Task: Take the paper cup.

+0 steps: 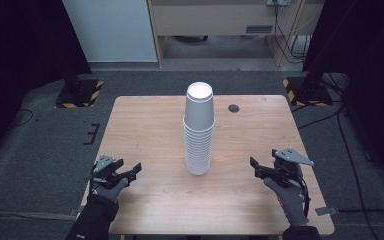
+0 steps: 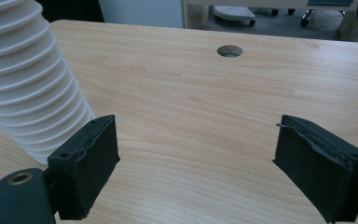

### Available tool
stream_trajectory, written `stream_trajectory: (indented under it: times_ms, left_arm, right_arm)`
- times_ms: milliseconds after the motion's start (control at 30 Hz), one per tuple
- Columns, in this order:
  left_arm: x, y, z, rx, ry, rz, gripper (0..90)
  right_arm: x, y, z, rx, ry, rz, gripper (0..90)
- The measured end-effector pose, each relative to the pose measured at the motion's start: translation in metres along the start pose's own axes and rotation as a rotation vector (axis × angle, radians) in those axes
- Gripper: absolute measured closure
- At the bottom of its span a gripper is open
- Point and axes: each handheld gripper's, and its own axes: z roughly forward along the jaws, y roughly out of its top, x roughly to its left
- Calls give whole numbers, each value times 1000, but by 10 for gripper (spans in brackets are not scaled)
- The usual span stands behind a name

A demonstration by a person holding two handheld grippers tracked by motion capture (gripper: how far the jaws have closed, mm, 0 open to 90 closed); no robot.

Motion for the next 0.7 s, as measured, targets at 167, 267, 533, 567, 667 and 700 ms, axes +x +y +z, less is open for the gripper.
stream_trajectory:
  times_ms: [167, 267, 533, 567, 667, 700]
  left_arm:
    - [0, 0, 0, -2, 1, -3, 171]
    - [0, 0, 0, -3, 2, -3, 171]
    - [-1, 1, -1, -9, -8, 3, 171]
    - [0, 1, -1, -10, -8, 2, 171]
    - [0, 1, -1, -11, -5, 1, 171]
    - [0, 1, -1, -11, -5, 1, 171]
  right_arm:
    - [7, 8, -2, -24, 24, -7, 136]
    - [12, 12, -3, -35, 36, -18, 136]
    - [17, 27, -10, -71, 49, -34, 137]
    - [18, 29, -11, -79, 54, -32, 138]
    - [19, 36, -14, -102, 56, -30, 137]
    - [19, 36, -14, -102, 56, -30, 137]
